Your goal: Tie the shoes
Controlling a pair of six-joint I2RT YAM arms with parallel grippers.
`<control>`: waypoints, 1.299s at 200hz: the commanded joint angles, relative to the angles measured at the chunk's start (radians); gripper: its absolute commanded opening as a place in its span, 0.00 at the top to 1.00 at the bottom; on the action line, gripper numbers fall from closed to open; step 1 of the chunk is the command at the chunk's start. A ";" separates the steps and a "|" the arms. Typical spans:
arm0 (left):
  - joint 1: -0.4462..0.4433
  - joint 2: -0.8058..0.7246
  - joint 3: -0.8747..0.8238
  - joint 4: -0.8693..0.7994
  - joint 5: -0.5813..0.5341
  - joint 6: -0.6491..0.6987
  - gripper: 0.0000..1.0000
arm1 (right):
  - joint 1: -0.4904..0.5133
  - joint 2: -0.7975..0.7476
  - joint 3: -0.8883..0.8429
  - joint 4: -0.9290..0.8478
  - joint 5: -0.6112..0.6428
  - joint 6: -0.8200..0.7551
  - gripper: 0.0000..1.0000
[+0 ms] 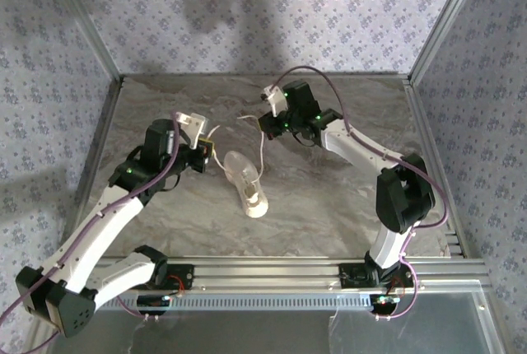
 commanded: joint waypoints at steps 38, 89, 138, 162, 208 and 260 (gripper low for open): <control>-0.009 -0.015 -0.053 0.150 0.375 0.377 1.00 | 0.001 0.041 0.169 -0.227 -0.401 -0.238 1.00; -0.006 0.087 -0.009 0.228 0.420 0.341 1.00 | 0.004 -0.015 -0.003 -0.113 -0.409 -0.316 1.00; -0.006 0.166 0.001 0.286 0.421 0.209 1.00 | -0.001 -0.032 -0.199 0.128 -0.337 -0.319 1.00; 0.001 0.215 -0.005 0.327 0.407 0.118 0.99 | -0.006 -0.020 -0.290 0.289 -0.337 -0.324 1.00; 0.033 0.362 0.060 0.366 0.353 -0.119 0.98 | -0.003 0.037 -0.350 0.503 -0.264 -0.287 1.00; 0.035 0.535 0.156 0.341 0.295 -0.210 0.96 | 0.016 0.106 -0.386 0.679 -0.192 -0.247 1.00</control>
